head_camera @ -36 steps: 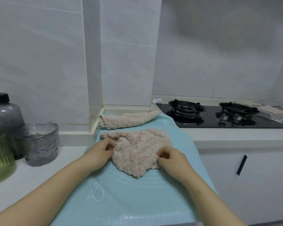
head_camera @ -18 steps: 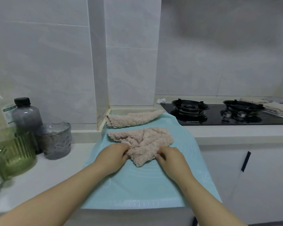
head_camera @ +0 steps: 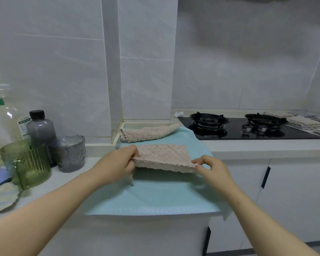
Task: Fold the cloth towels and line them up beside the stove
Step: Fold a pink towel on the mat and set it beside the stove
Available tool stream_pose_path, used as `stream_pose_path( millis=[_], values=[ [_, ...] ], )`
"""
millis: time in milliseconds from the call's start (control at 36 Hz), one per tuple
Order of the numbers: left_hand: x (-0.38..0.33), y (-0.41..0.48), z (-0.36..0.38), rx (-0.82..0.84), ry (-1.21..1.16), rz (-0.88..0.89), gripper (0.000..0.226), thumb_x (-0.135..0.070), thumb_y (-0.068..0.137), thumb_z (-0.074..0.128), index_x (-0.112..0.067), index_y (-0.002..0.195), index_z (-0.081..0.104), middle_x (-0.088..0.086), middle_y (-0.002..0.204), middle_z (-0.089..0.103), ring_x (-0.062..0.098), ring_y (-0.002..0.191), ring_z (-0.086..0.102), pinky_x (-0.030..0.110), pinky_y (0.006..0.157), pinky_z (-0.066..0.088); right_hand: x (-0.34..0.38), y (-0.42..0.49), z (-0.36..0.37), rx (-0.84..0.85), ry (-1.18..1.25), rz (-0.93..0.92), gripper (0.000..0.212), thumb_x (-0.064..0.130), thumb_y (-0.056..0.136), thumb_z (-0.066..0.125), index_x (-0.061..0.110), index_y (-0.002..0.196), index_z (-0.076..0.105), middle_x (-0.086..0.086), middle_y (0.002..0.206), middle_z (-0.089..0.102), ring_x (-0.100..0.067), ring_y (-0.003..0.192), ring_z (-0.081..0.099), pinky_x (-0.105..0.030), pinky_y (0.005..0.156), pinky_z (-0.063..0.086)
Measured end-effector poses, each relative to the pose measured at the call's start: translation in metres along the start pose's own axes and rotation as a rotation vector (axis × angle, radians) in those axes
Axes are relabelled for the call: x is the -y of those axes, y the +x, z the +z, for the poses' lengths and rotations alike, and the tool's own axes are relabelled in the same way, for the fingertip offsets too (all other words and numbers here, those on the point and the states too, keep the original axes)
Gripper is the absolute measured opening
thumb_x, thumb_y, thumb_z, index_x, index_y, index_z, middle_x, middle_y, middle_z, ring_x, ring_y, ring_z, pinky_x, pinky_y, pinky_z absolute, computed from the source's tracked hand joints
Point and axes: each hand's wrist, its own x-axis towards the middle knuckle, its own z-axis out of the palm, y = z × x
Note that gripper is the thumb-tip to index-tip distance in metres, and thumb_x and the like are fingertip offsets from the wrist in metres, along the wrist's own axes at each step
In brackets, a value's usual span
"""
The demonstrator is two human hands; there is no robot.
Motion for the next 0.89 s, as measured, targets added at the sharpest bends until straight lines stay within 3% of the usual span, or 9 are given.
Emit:
stream_pose_path(
  millis=[56, 111, 222, 333, 417, 528, 694, 833, 889],
  values=[
    [-0.004, -0.006, -0.002, 0.083, 0.014, 0.013, 0.014, -0.013, 0.089, 0.041, -0.025, 0.083, 0.035, -0.009, 0.071, 0.046, 0.020, 0.072, 0.048, 0.032, 0.066, 0.040, 0.003, -0.003, -0.007, 0.019, 0.003, 0.009, 0.026, 0.008, 0.083, 0.054, 0.016, 0.060, 0.047, 0.016, 0.073, 0.060, -0.006, 0.073, 0.053, -0.017, 0.059, 0.036],
    [-0.007, -0.013, -0.004, 0.153, 0.009, 0.031, 0.019, -0.014, 0.089, 0.042, -0.029, 0.080, 0.035, -0.007, 0.074, 0.050, 0.019, 0.074, 0.052, 0.032, 0.067, 0.042, 0.005, -0.006, -0.011, 0.044, -0.008, 0.020, 0.028, 0.005, 0.082, 0.053, 0.015, 0.059, 0.042, 0.011, 0.056, 0.045, -0.009, 0.057, 0.039, -0.015, 0.050, 0.028],
    [-0.010, -0.026, -0.001, 0.169, 0.032, 0.040, 0.017, -0.015, 0.084, 0.049, -0.028, 0.091, 0.041, -0.011, 0.084, 0.050, 0.014, 0.080, 0.051, 0.020, 0.060, 0.035, 0.007, -0.012, -0.017, 0.126, -0.056, 0.058, 0.025, 0.005, 0.081, 0.052, 0.013, 0.060, 0.041, 0.006, 0.057, 0.040, -0.011, 0.056, 0.033, -0.021, 0.052, 0.025],
    [-0.004, -0.031, 0.004, 0.184, 0.220, -0.069, 0.030, -0.023, 0.085, 0.051, -0.024, 0.115, 0.047, -0.004, 0.113, 0.052, 0.017, 0.101, 0.051, 0.028, 0.078, 0.043, 0.008, -0.017, -0.017, 0.140, -0.058, 0.101, 0.023, 0.011, 0.079, 0.053, 0.014, 0.059, 0.041, 0.006, 0.057, 0.040, -0.010, 0.056, 0.033, -0.021, 0.052, 0.025],
    [0.003, -0.032, 0.001, 0.040, 0.141, -0.190, 0.018, -0.015, 0.088, 0.045, -0.018, 0.103, 0.055, 0.002, 0.105, 0.057, 0.022, 0.097, 0.055, 0.031, 0.075, 0.043, 0.005, -0.019, -0.015, 0.143, -0.072, 0.111, 0.023, 0.006, 0.080, 0.052, 0.013, 0.061, 0.041, 0.004, 0.059, 0.042, -0.012, 0.058, 0.034, -0.022, 0.053, 0.026],
    [0.004, -0.030, -0.009, -0.179, -0.066, -0.217, 0.020, -0.003, 0.086, 0.045, -0.014, 0.092, 0.060, -0.001, 0.091, 0.057, 0.018, 0.083, 0.050, 0.028, 0.066, 0.033, 0.004, -0.021, -0.012, 0.136, -0.056, 0.115, 0.020, 0.008, 0.081, 0.051, 0.013, 0.064, 0.043, 0.004, 0.062, 0.043, -0.012, 0.059, 0.035, -0.023, 0.054, 0.028],
    [0.005, -0.037, -0.022, 0.156, 0.043, -0.138, 0.028, -0.010, 0.086, 0.046, -0.021, 0.103, 0.067, -0.004, 0.102, 0.066, 0.013, 0.090, 0.055, 0.026, 0.079, 0.044, 0.002, -0.023, -0.011, 0.120, -0.063, 0.113, 0.014, 0.015, 0.087, 0.052, 0.013, 0.073, 0.051, 0.003, 0.069, 0.053, -0.011, 0.063, 0.043, -0.021, 0.056, 0.034],
    [0.005, -0.043, -0.026, 0.164, -0.131, -0.169, 0.028, -0.007, 0.084, 0.053, -0.021, 0.098, 0.073, -0.013, 0.090, 0.064, 0.008, 0.091, 0.059, 0.025, 0.087, 0.047, -0.001, -0.023, -0.011, 0.116, -0.131, 0.074, 0.014, 0.024, 0.094, 0.050, 0.018, 0.082, 0.054, 0.003, 0.072, 0.056, -0.009, 0.065, 0.046, -0.021, 0.057, 0.035],
    [0.007, -0.044, -0.028, 0.215, -0.173, -0.165, 0.030, -0.005, 0.083, 0.053, -0.022, 0.099, 0.073, -0.014, 0.092, 0.065, 0.004, 0.088, 0.059, 0.017, 0.083, 0.045, -0.001, -0.022, -0.011, 0.132, -0.135, 0.056, 0.011, 0.024, 0.094, 0.050, 0.019, 0.086, 0.056, 0.005, 0.071, 0.055, -0.008, 0.064, 0.047, -0.019, 0.057, 0.035]
  ],
)
